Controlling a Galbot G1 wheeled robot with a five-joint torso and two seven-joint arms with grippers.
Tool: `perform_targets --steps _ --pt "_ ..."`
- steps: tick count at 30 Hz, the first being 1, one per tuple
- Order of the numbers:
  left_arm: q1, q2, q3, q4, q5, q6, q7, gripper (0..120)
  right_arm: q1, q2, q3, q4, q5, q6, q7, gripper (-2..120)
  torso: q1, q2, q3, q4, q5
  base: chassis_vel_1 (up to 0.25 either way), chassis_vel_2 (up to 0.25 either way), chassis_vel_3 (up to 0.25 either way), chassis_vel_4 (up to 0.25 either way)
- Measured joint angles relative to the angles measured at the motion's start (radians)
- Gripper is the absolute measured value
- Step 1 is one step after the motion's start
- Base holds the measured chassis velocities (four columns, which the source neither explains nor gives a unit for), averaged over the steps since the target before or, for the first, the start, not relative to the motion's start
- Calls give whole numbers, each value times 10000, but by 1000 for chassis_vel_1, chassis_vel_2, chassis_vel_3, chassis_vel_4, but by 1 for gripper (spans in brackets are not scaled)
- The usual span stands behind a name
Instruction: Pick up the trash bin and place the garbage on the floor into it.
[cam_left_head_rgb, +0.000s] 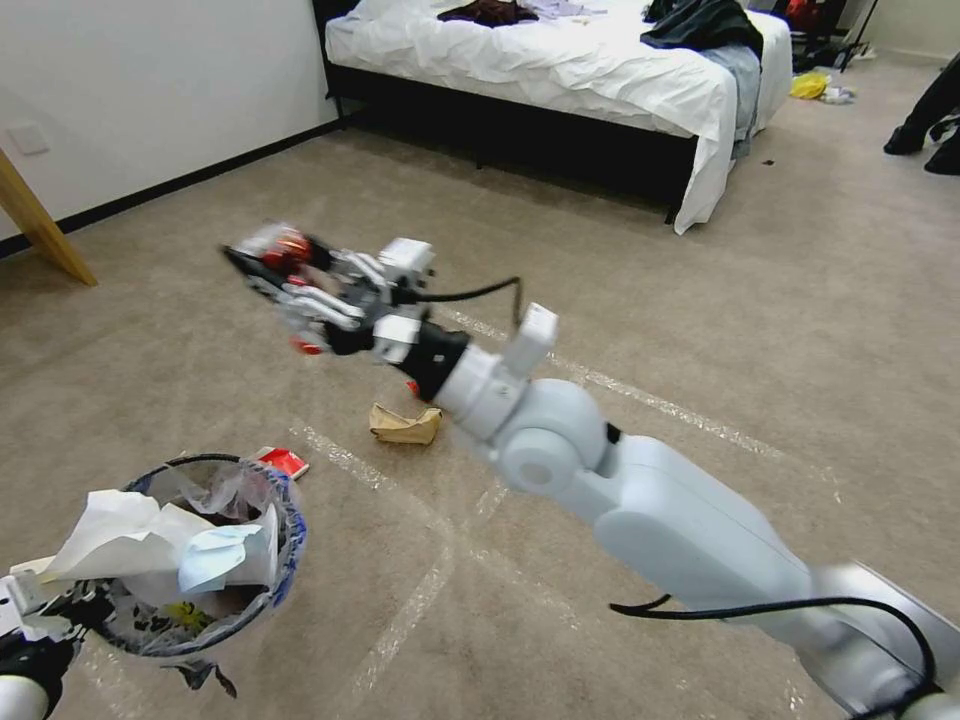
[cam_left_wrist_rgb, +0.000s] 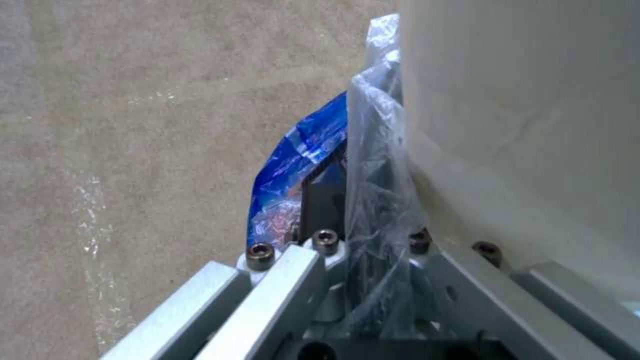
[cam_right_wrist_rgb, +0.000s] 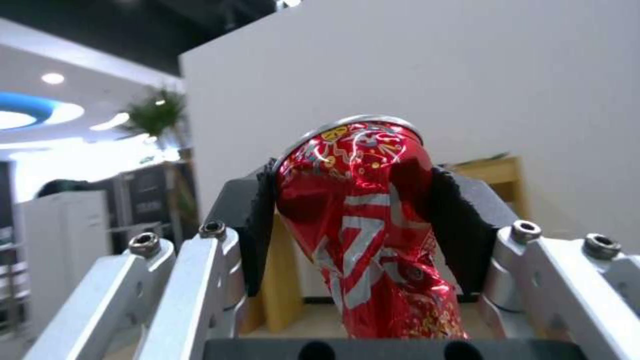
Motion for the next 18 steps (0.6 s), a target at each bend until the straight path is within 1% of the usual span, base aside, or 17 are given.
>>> perform_targets --steps 4,6,13,16,18 --pt "-45 5 15 -3 -11 35 -6 1 223 243 -469 -291 -4 162 -50 49 0 0 -1 -1 0 0 0 0 0" --pt "-109 57 27 13 -19 72 -11 1 439 488 -1005 -688 -80 304 -124 49 0 0 0 -3 0 0 0 0 0" --pt "-231 173 24 153 -51 126 -16 1 719 806 -1811 -1299 -249 446 -236 49 0 0 0 -1 0 0 0 0 0" --pt "-287 251 -4 187 -155 182 -64 1 725 872 -2144 -1485 -363 456 -250 49 0 0 1 -1 0 0 0 0 0" --pt "-361 374 -34 192 -512 285 -211 1 644 859 -2384 -1537 -488 464 -279 49 0 0 0 -1 1 0 0 0 0"
